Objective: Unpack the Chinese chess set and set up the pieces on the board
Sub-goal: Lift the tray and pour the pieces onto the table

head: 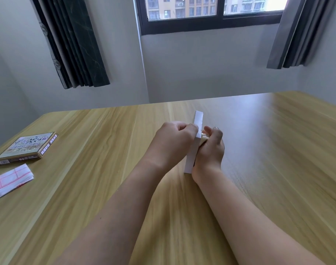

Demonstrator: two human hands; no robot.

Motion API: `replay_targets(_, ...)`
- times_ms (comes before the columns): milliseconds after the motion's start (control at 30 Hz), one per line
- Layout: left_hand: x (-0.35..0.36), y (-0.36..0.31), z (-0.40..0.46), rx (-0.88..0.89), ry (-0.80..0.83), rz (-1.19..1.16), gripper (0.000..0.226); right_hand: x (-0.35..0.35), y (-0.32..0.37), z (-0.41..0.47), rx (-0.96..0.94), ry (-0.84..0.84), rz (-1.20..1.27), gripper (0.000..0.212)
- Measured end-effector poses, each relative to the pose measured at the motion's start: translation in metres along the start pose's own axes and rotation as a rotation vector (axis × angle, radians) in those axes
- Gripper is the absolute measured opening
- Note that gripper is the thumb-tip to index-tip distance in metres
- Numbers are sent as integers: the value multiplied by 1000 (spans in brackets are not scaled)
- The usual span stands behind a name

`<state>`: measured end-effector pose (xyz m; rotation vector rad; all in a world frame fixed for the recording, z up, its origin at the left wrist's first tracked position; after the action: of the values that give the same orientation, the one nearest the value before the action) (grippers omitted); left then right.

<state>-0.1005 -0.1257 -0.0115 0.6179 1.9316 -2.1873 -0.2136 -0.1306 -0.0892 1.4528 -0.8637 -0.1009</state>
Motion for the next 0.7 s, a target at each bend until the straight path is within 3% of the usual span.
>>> replay_targets(233, -14, -1, 3, 14, -5, 106, 44, 6, -1, -1, 24, 79, -78, 30)
replay_targets(433, -20, -8, 3, 54, -46, 179, 48, 20, 3, -7, -151, 196, -256, 29)
replay_targets(700, -33, -12, 4, 104, -93, 306, 32, 30, 6, -12, -280, 285, -446, 30)
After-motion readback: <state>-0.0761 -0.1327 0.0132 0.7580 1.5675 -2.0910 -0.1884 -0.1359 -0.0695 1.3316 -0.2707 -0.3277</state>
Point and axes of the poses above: each hand's wrist, its own z-axis towards the middle knuckle, its own x-axis out of the palm, y = z × x, the point moved 9 cm from there along z, towards the middle knuckle, and after that the axes turned 3 degrees about -x, right-handed, at the moved point
